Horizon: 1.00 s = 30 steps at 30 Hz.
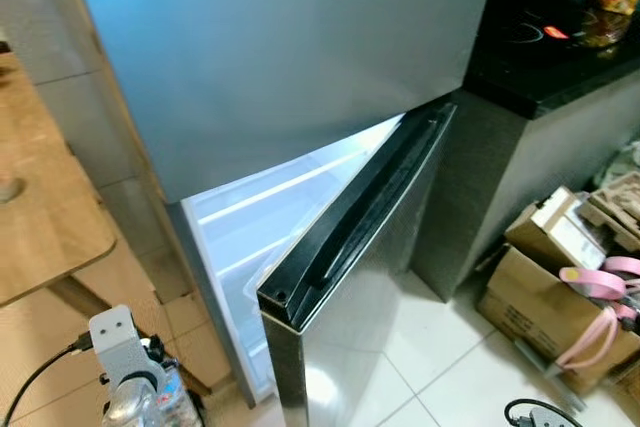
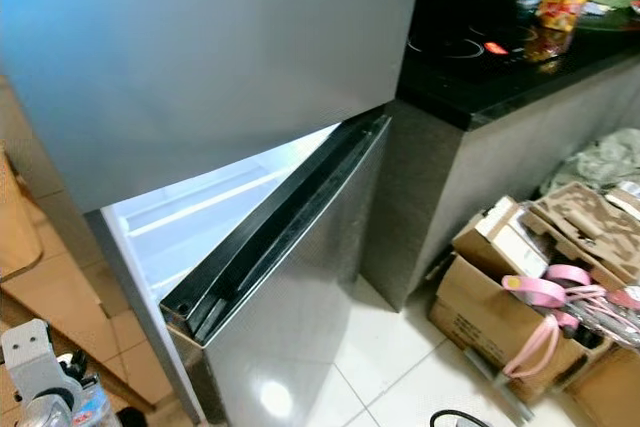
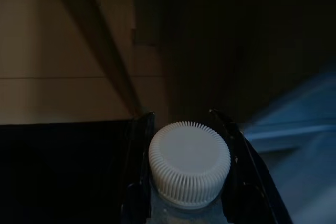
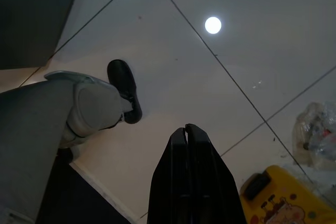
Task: Restocking fridge
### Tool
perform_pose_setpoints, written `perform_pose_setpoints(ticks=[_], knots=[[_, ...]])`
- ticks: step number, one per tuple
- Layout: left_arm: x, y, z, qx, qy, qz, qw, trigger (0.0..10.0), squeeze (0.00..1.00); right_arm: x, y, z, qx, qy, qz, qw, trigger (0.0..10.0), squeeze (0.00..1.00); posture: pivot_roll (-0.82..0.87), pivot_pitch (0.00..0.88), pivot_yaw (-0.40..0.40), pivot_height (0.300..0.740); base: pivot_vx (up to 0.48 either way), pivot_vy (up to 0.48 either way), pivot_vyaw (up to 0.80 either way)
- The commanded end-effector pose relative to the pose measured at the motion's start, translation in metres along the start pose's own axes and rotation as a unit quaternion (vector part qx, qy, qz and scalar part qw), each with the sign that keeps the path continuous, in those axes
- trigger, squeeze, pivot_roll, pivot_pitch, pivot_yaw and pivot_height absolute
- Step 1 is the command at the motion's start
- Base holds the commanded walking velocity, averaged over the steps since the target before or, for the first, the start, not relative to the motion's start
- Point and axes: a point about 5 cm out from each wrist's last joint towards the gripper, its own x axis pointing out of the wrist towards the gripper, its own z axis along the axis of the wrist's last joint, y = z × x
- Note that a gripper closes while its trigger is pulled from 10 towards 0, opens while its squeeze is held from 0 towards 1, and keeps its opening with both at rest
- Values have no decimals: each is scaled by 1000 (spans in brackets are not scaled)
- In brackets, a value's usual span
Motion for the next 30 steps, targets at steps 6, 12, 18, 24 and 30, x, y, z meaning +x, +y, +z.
perform_pose_setpoints(ticks=[6,12,18,24,30], knots=[[4,-34,2,-102,-16,-147,984,10000,0,-1,-3,-8,0,11,-7,1000,10000,0,-118,0,7,740,0,0,0],[5,-44,11,-128,-40,-202,970,10000,0,-1,-3,-8,-4,12,-8,1000,10000,0,-118,0,7,740,0,0,0],[4,-56,14,-161,-42,-270,948,10000,0,-1,-3,-8,-7,13,-8,1000,10000,0,-118,0,7,740,0,0,0],[-1,-65,5,-225,-34,-316,921,10000,0,-1,-5,-6,-9,13,-8,1000,10000,0,-115,0,11,740,0,0,0],[-6,-77,-3,-252,-28,-343,905,10000,0,-1,-6,-5,-12,13,-9,1000,10000,0,-115,0,11,740,0,0,0]])
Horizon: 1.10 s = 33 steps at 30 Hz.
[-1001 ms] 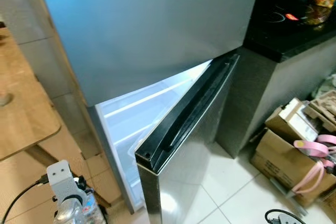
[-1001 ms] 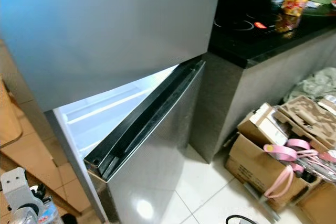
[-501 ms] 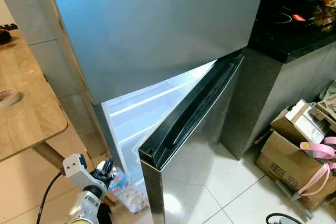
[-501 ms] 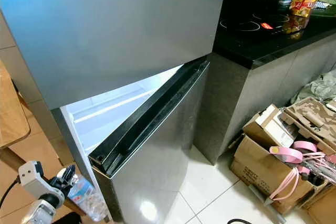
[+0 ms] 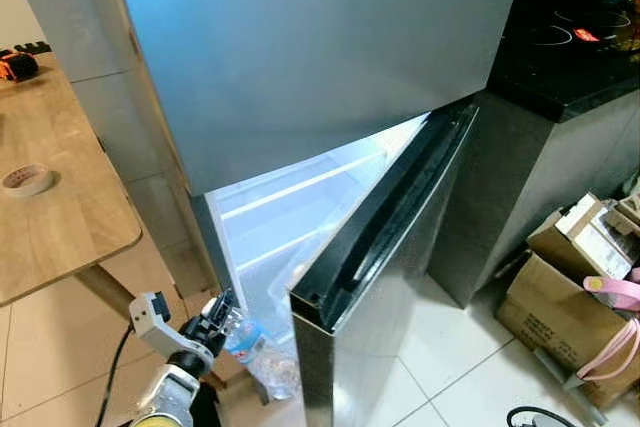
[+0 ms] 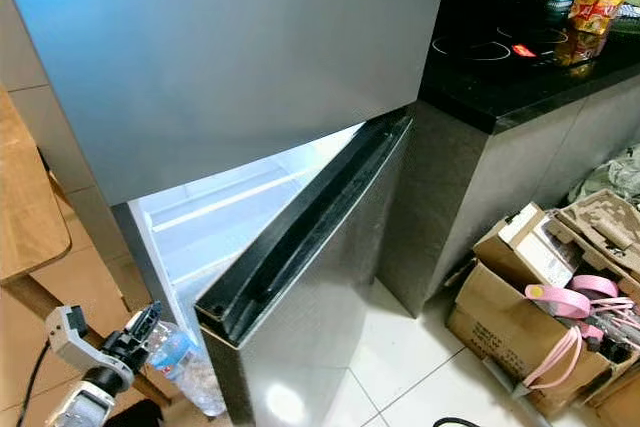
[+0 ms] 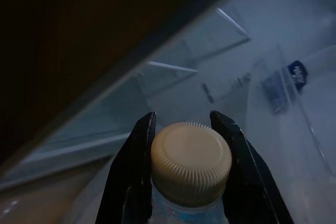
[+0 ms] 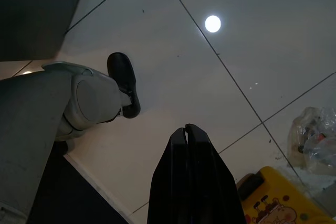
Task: Restocking fridge
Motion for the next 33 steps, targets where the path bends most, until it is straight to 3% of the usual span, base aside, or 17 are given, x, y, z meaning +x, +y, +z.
perform_pose_setpoints(ticks=[1,11,15,19,20,24,26,27,28,29,31,32,33], knots=[[7,-11,-8,-34,-9,-36,999,10000,0,0,-2,0,1,2,-1,1000,10000,0,-115,0,11,740,0,0,0],[24,-42,-27,-78,5,-131,988,10000,0,0,-1,1,-10,7,0,1000,10000,0,-113,0,10,740,0,0,0],[22,-40,-29,-79,13,-125,989,10000,0,1,5,-1,-16,12,2,1000,10000,0,-110,0,11,740,0,0,0],[10,-25,-33,-77,27,-64,995,10000,0,2,8,-1,-19,19,0,1000,10000,0,-111,0,14,740,0,0,0],[-5,-10,-40,-77,43,-9,996,10000,0,2,10,-2,-17,22,-2,1000,10000,0,-111,0,14,740,0,0,0],[-22,3,-47,-78,60,37,994,10000,0,3,12,-1,-17,25,-3,1000,10000,0,-111,0,14,740,0,0,0],[-47,18,-60,-80,90,96,988,10000,0,3,14,-1,-19,28,-4,999,10000,0,-109,0,14,740,0,0,0],[-47,18,-60,-80,90,96,988,10000,0,3,14,-1,-19,28,-4,999,10000,0,-109,0,14,740,0,0,0],[-73,29,-74,-74,132,150,977,10000,0,3,16,-1,-21,29,-4,999,10000,0,-109,0,14,740,0,0,0],[-84,33,-81,-72,150,175,970,10000,0,4,16,0,-21,29,-4,999,10000,0,-110,0,13,740,0,0,0],[-84,33,-81,-72,150,175,970,10000,0,4,16,0,-21,29,-4,999,10000,0,-110,0,13,740,0,0,0],[-99,39,-90,-61,181,224,956,10000,0,4,16,1,-21,29,-5,999,10000,0,-110,0,13,740,0,0,0],[-99,39,-90,-61,181,224,956,10000,0,4,16,1,-21,29,-5,999,10000,0,-110,0,13,740,0,0,0]])
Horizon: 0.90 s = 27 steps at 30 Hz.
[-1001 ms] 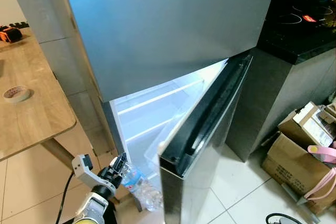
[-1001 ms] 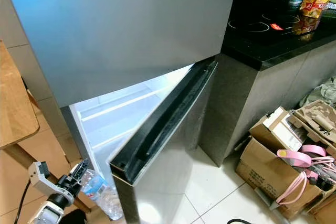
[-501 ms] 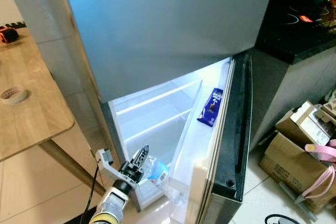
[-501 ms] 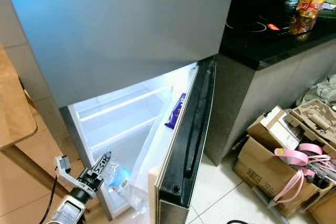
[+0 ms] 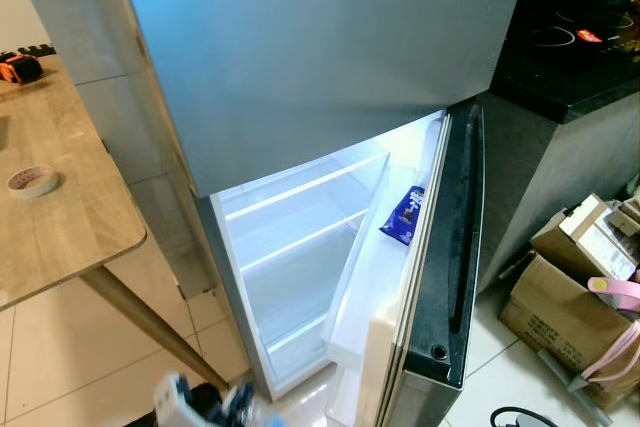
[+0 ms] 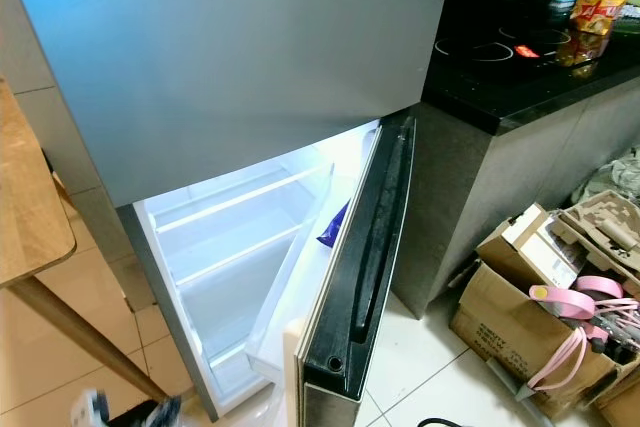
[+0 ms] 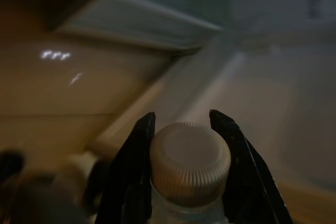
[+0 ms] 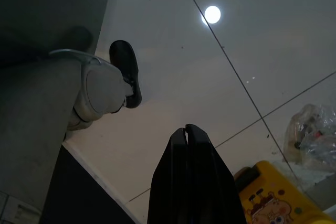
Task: Restocking fridge
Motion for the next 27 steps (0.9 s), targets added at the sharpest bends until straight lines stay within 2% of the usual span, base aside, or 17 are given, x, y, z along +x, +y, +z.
perform_pose_setpoints(ticks=[1,4,12,20,22,27], knots=[[-6,11,-4,26,24,53,998,10000,0,0,0,0,-1,4,-3,1000,10000,0,-110,0,13,740,0,0,0],[-14,23,-9,33,31,103,994,10000,0,0,0,2,-1,4,-4,1000,10000,0,-107,0,7,740,0,0,0],[-11,22,-3,35,25,120,992,10000,0,1,9,-1,-1,8,2,1000,10000,0,-107,0,7,740,0,0,0],[-5,17,0,60,37,121,990,10000,0,2,17,-6,-2,13,8,1000,10000,0,-107,0,7,740,-323,0,0],[-5,17,-3,74,50,125,988,10000,0,2,15,-8,-3,15,8,1000,10000,0,-107,0,7,740,-352,0,0],[-7,18,-6,79,56,134,986,10000,0,1,8,-10,-4,17,4,1000,10000,0,-107,0,7,740,-346,0,0]])
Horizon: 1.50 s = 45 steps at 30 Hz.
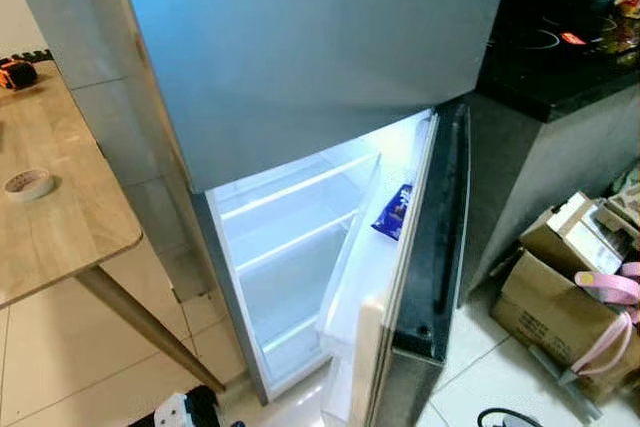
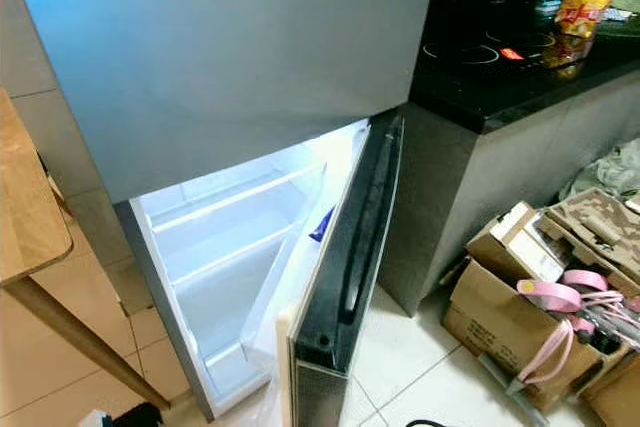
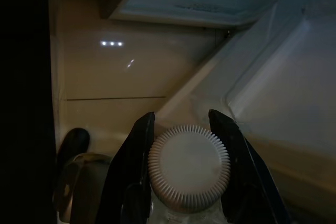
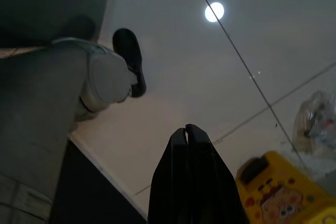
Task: Restocking fridge
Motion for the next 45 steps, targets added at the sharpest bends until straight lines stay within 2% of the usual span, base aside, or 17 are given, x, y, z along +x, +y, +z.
perform_pose_setpoints(ticks=[1,13,18,19,26,33,37,42,45], knots=[[-7,14,-8,11,25,32,999,10000,0,-1,-4,0,-3,2,-3,1000,10000,0,-107,0,7,740,-356,0,0],[-6,11,-12,12,31,29,999,10000,0,-4,-24,-9,-4,8,-13,1000,10000,0,-111,0,7,740,-368,0,0],[-6,10,-11,12,30,28,999,10000,0,-3,-21,-2,-5,4,-11,1000,10000,0,-111,0,7,740,-382,0,0],[-5,10,-11,12,29,27,999,10000,0,-2,-16,2,-5,1,-8,1000,10000,0,-111,0,7,740,-382,0,0],[-6,10,-11,11,28,30,999,10000,0,-1,-6,4,-6,-1,-3,1000,10000,0,-111,0,7,740,-374,0,0],[-7,14,-9,-3,16,39,999,10000,0,-2,-11,1,-6,2,-5,1000,10000,0,-111,0,7,740,0,0,0],[-7,14,-8,19,23,30,999,10000,0,-2,-12,1,-6,2,-6,1000,10000,0,-111,0,7,740,0,-120,0],[-8,15,-8,22,23,34,999,10000,0,-2,-12,0,-5,2,-6,1000,10000,0,-123,0,1,740,0,-480,0],[-7,14,-5,15,12,38,999,10000,0,-2,-12,0,-5,3,-5,1000,10000,0,-123,0,1,740,0,0,0]])
